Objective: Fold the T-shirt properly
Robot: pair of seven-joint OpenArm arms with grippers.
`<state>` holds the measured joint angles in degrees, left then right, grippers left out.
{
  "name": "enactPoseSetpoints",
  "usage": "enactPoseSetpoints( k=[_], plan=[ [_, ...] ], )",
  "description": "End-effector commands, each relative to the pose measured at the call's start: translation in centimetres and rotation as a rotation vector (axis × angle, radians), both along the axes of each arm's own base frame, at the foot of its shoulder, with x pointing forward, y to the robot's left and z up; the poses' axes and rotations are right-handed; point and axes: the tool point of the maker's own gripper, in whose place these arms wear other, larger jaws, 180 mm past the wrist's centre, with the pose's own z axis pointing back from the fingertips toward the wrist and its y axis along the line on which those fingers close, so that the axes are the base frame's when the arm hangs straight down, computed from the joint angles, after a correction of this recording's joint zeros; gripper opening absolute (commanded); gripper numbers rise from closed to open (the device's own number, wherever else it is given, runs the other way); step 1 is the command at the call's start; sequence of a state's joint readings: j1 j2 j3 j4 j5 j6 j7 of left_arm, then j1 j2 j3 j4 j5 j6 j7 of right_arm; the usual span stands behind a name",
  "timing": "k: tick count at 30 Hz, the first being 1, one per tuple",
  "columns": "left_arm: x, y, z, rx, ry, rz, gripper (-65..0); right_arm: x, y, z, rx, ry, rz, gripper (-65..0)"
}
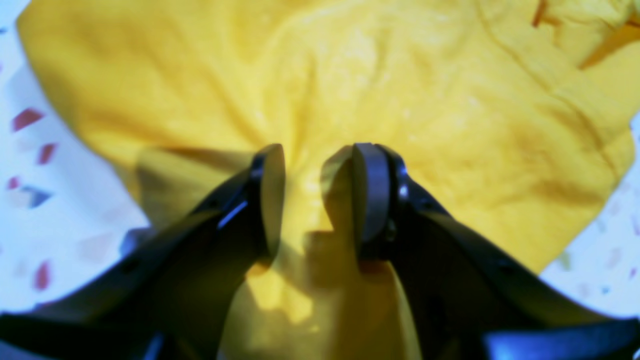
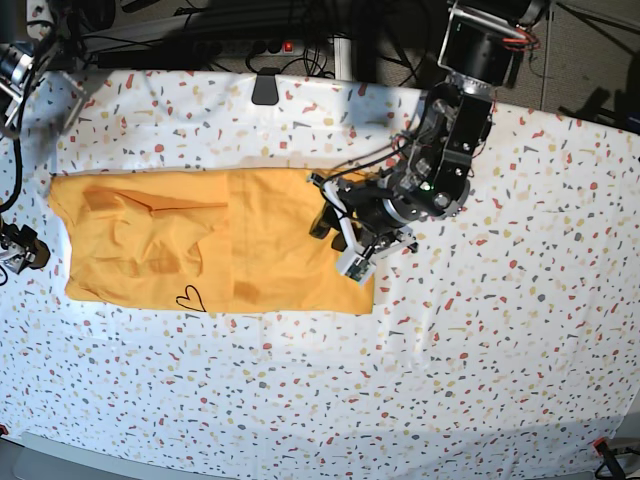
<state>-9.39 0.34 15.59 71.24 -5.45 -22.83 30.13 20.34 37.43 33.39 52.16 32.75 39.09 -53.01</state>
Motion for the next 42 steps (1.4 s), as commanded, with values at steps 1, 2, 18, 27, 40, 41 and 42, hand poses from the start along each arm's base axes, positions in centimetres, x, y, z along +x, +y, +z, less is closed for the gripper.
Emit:
enactPoseSetpoints(
  k=[1,2,18,27,40,41,42],
  plan=[
    [1.2,1.4,0.5,0.046,-0.029,0.019,-43.1,1.0,-0.9,2.4,-0.027,-0.063,0.006,-22.2],
    [1.4,2.1,0.4,0.058,-0.032,0.023,-43.1,1.0,-0.8,2.4,-0.025,-0.063,0.007,-22.2],
    [1.7,5.5,0.2,0.060,-0.010,0.037,-43.1,2.6,7.0,-1.3,0.202,-0.077,0.072,-22.2],
    [1.7,5.5,0.2,0.061,-0.008,0.036,-43.1,2.5,9.3,-2.9,0.247,-0.060,0.087,-22.2],
    [1.7,5.5,0.2,0.062,-0.007,0.036,-43.1,1.8,11.1,-4.0,0.306,-0.048,0.104,-22.2],
    [1.7,5.5,0.2,0.062,-0.008,0.036,-43.1,1.8,10.4,-3.7,0.291,-0.049,0.100,-22.2],
    [1.6,5.5,0.2,0.062,-0.007,0.036,-43.1,1.7,9.6,-3.4,0.275,-0.049,0.095,-22.2]
  ],
)
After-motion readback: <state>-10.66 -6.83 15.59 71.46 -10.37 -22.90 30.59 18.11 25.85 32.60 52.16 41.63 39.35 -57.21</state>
